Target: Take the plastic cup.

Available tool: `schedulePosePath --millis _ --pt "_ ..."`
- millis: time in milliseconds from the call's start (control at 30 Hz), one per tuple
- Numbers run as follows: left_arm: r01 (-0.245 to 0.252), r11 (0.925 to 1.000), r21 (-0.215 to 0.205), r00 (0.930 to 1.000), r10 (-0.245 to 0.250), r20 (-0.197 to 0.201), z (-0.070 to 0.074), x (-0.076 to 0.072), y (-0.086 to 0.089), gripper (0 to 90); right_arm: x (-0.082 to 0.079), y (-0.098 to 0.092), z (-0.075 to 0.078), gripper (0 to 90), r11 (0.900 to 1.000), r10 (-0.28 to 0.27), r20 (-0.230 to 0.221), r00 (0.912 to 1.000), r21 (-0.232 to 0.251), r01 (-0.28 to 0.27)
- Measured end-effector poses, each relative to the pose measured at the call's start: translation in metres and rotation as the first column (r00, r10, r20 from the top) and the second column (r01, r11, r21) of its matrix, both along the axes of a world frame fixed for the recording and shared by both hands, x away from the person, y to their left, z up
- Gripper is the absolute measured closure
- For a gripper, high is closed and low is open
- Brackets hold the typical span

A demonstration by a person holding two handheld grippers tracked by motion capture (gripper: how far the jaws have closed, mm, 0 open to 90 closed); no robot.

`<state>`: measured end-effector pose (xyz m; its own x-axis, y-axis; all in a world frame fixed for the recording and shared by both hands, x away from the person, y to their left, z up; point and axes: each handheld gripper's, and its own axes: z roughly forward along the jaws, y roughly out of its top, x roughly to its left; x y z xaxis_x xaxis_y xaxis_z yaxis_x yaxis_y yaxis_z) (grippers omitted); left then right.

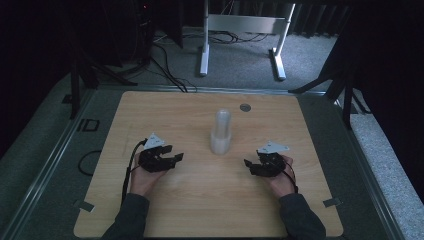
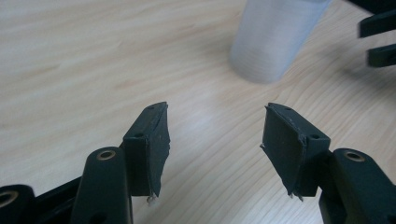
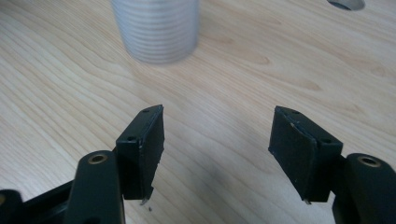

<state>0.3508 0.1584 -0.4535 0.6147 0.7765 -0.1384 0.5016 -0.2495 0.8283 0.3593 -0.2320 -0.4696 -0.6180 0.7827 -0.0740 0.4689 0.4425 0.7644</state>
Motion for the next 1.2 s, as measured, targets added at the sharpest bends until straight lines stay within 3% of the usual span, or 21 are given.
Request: schedulePosePath --millis 100,267,733,933,1200 --pt "0.020 0.9997 0.012 0.9989 -0.021 0.043 0.012 0.002 -0.006 39.7 0.001 0.002 0.004 35.8 1.000 0.011 0.009 0.9999 0.002 -0.011" --pt "0.061 0.9979 0.020 0.9951 -0.062 0.077 0.024 0.008 -0.019 36.6 0.004 0.007 0.011 36.3 0.999 0.043 0.013 0.9990 0.009 -0.043" --pt "0.146 0.9880 0.051 0.9817 -0.151 0.116 0.027 0.028 -0.057 32.5 0.015 0.022 0.036 37.8 0.995 0.100 0.059 0.9932 0.024 -0.101" --pt "0.186 0.9803 0.066 0.9714 -0.194 0.137 0.019 0.040 -0.084 32.0 0.021 0.029 0.059 38.5 0.991 0.125 0.097 0.9874 0.038 -0.129" --pt "0.154 0.9848 0.081 0.9783 -0.163 0.128 0.010 0.052 -0.104 27.6 0.029 0.036 0.080 37.7 0.987 0.144 0.128 0.9813 0.059 -0.152"
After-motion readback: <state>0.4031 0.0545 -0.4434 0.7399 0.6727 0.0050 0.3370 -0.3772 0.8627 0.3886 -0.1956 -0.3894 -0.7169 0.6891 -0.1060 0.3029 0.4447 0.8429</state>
